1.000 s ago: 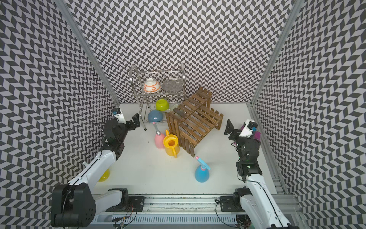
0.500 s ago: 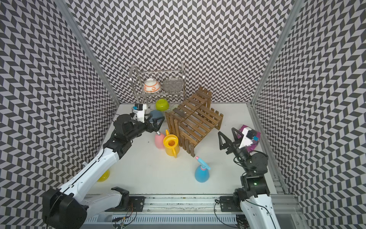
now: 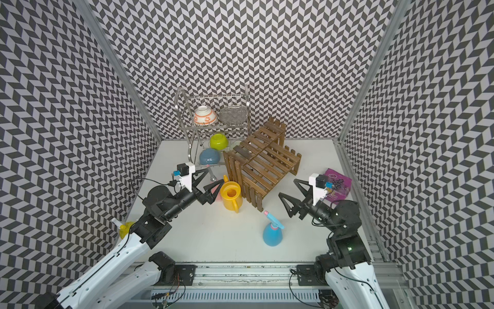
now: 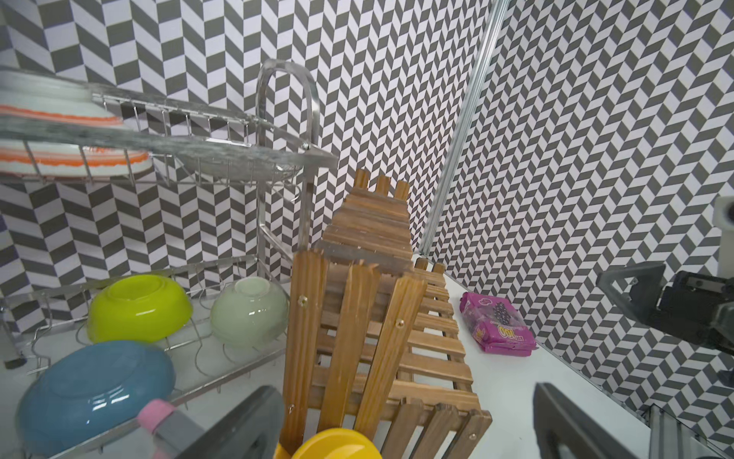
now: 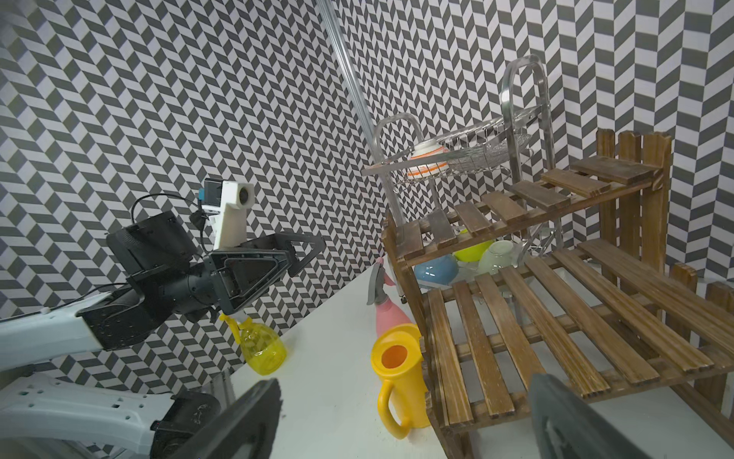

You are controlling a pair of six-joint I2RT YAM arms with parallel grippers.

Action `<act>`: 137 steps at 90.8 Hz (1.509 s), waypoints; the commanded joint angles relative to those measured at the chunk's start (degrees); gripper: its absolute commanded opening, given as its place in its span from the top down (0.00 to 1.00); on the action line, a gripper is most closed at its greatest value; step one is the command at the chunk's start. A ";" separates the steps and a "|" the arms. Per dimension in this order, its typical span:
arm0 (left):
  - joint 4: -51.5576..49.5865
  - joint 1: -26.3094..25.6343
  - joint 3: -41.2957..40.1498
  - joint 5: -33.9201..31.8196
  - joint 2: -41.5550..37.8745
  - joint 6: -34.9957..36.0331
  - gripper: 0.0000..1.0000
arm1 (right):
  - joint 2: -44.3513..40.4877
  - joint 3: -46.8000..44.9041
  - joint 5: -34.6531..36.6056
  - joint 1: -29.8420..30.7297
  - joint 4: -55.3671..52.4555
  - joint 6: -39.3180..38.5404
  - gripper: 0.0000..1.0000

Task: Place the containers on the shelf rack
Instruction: 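Pick up a container from the center of the board.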

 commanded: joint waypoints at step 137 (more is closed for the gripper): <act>5.63 -0.15 -2.29 -4.83 -3.64 4.36 0.00 | 19.18 17.26 20.62 29.79 -35.28 -1.97 0.14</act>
